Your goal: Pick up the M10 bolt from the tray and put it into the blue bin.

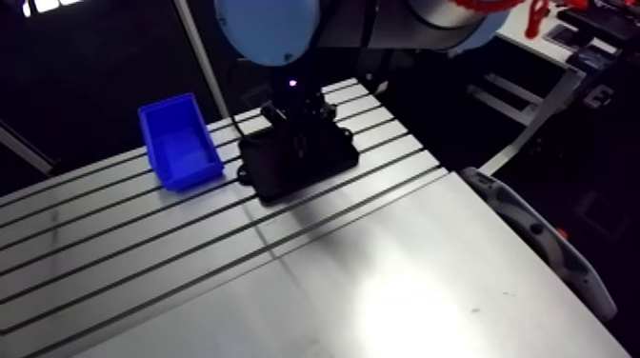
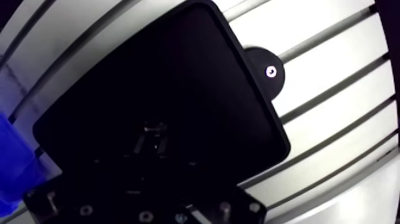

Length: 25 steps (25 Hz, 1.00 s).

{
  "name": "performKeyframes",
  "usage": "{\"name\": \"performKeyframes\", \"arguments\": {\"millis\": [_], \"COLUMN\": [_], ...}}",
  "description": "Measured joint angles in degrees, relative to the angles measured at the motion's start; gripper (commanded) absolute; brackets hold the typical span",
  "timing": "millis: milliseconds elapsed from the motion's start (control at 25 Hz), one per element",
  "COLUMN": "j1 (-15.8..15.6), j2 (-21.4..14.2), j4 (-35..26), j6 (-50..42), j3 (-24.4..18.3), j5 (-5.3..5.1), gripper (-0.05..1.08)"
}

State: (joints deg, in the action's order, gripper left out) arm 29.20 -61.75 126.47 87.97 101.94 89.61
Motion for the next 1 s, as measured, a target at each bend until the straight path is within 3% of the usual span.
{"name": "performKeyframes", "arguments": {"millis": [200, 640, 1000], "j1": [-0.21, -0.42, -2.14], "j2": [-2.72, -12.37, -19.02], "j4": [-1.62, -10.14, -17.48], "j6": [0.32, 6.27, 18.09], "j3": [0.01, -0.70, -3.62], "j5": [-0.24, -0.61, -3.30], "gripper": [1.03, 1.04, 1.05]}}
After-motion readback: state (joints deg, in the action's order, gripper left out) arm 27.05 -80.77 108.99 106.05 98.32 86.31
